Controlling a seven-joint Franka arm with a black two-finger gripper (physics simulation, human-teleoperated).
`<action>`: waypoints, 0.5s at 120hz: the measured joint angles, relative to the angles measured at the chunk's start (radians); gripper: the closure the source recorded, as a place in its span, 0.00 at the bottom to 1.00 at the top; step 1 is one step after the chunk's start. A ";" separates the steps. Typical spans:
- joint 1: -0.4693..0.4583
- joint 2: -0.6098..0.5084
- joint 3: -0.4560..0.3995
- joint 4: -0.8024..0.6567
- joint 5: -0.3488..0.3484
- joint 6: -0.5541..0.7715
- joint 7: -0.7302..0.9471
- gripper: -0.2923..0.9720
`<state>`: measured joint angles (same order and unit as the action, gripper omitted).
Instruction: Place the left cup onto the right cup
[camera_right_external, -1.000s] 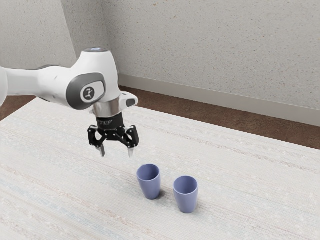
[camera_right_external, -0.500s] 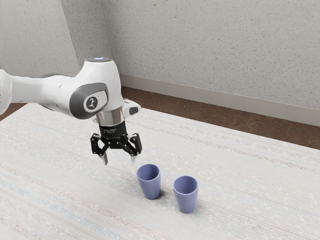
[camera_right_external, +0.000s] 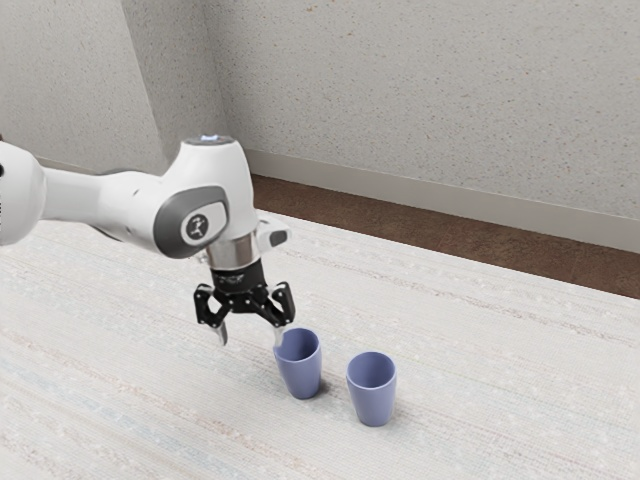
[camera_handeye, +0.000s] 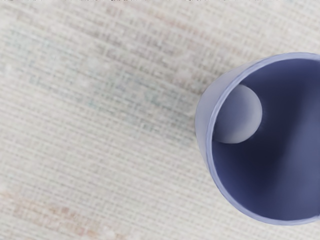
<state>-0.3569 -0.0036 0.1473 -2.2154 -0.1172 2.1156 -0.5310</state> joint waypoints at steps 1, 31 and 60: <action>0.000 0.000 0.000 0.000 0.000 0.001 0.000 0.25; -0.007 0.032 0.001 0.007 0.010 0.028 0.021 0.26; 0.030 0.033 0.002 0.008 0.041 0.046 0.063 0.26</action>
<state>-0.3265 0.0293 0.1488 -2.2073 -0.0762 2.1613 -0.4675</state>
